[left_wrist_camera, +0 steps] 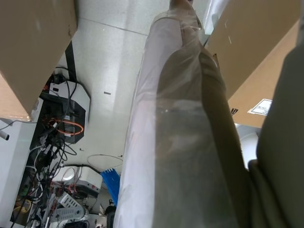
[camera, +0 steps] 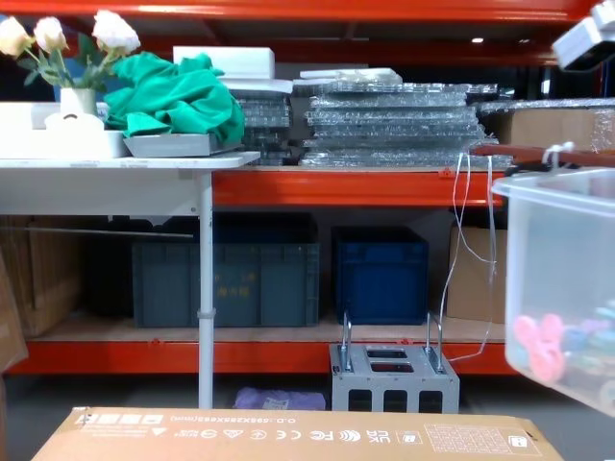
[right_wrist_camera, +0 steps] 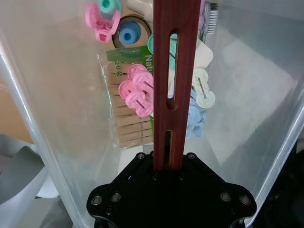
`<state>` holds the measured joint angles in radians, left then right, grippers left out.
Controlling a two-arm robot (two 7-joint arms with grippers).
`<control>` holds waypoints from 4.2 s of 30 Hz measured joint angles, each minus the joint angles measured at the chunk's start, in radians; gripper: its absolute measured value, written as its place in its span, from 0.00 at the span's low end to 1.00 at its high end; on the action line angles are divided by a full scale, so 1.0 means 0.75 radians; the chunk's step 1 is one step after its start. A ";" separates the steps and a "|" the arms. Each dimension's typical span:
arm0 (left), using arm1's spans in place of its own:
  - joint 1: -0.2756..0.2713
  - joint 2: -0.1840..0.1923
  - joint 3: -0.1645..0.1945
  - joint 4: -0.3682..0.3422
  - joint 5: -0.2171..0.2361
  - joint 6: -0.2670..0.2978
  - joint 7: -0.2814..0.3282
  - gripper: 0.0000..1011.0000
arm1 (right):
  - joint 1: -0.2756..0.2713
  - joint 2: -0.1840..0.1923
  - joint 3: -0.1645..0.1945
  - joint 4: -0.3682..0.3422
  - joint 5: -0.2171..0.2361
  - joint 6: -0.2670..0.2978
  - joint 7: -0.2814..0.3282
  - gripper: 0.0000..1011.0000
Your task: Use one hand to grasp the basket and place it at the designated location.
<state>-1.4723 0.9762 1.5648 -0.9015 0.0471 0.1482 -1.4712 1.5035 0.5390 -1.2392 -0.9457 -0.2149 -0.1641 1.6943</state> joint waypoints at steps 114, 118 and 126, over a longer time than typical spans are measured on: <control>0.000 0.000 0.000 0.000 0.000 0.000 0.000 0.00 | -0.215 -0.455 -0.387 0.176 0.520 -0.889 0.041 0.00; 0.000 0.000 0.000 0.000 0.000 0.000 0.000 0.00 | -0.217 -0.469 -0.397 0.202 0.529 -0.901 0.041 0.00; 0.000 0.000 0.000 0.000 0.000 0.000 0.000 0.00 | -0.214 -0.484 -0.416 0.220 0.523 -0.902 0.031 0.00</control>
<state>-1.4723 0.9762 1.5648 -0.9014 0.0472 0.1483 -1.4712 1.3430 0.1759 -1.5514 -0.7809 0.1774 -0.8408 1.7175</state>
